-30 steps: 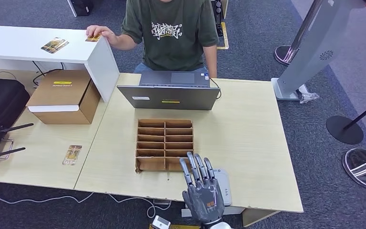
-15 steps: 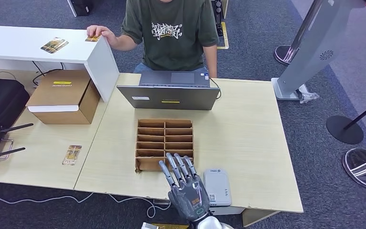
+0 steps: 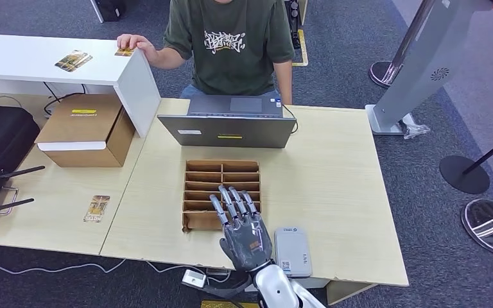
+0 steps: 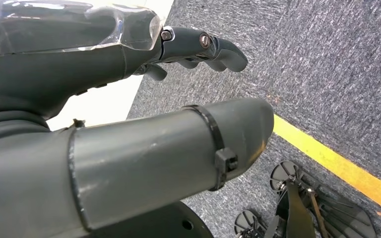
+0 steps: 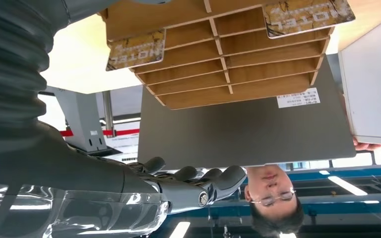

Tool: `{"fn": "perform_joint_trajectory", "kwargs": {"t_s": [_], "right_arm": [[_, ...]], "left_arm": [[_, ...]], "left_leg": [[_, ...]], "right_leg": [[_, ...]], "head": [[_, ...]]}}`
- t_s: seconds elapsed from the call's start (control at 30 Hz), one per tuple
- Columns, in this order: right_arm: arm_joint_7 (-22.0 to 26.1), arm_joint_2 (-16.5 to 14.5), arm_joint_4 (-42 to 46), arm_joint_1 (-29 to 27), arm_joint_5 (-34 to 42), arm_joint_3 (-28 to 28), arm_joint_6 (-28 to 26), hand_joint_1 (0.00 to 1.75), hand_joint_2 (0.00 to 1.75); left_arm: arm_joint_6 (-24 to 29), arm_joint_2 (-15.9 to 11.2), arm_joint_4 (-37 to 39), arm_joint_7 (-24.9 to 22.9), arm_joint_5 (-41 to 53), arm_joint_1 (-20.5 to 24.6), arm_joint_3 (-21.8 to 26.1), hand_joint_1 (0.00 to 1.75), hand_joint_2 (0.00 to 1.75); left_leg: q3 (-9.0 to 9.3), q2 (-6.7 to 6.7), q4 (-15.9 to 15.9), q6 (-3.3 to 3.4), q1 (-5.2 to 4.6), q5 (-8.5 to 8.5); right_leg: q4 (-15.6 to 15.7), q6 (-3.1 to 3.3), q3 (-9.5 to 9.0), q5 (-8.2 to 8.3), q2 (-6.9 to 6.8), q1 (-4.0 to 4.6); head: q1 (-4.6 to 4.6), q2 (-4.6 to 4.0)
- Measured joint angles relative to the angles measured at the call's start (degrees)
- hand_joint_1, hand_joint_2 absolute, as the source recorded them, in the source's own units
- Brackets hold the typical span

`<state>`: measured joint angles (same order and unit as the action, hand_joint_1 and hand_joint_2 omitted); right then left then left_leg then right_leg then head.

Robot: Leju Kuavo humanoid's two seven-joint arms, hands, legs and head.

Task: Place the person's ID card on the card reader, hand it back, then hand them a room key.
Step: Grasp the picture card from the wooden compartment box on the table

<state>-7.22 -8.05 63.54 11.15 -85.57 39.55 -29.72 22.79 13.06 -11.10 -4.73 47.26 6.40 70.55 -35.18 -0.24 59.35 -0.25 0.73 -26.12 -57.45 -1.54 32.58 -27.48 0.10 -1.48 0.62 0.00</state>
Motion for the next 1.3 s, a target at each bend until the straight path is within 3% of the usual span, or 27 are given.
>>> {"fn": "perform_joint_trajectory", "kwargs": {"t_s": [0.4, 0.7, 1.3], "right_arm": [[-1.3, -1.4, -2.4, 0.9, 0.0, -2.1, 4.6, 0.0, 1.75], [-7.7, -1.2, -2.5, 1.8, 0.0, -2.2, 13.9, 0.0, 1.75], [-10.9, -0.7, -1.7, 2.2, 0.0, -2.2, 16.5, 0.0, 1.75]], "left_arm": [[-1.2, 0.1, 0.0, 0.6, 0.7, 0.1, 0.0, 0.0, 0.0], [-1.3, 0.2, 0.0, 0.7, 0.9, 0.1, -0.1, 0.0, 0.0], [-0.8, 1.1, 0.0, 0.4, 0.9, 0.2, -0.2, 0.0, 0.0]], "left_leg": [[0.0, 0.0, 0.0, 0.0, 0.0, 0.0], [0.0, 0.0, 0.0, 0.0, 0.0, 0.0], [0.01, 0.0, 0.0, 0.0, 0.0, 0.0]], "right_leg": [[0.0, 0.0, 0.0, 0.0, 0.0, 0.0], [0.0, 0.0, 0.01, 0.0, 0.0, 0.0], [0.0, 0.0, 0.01, 0.0, 0.01, 0.0]], "head": [[-0.01, 0.0], [-0.01, 0.0], [-0.01, 0.0]]}}
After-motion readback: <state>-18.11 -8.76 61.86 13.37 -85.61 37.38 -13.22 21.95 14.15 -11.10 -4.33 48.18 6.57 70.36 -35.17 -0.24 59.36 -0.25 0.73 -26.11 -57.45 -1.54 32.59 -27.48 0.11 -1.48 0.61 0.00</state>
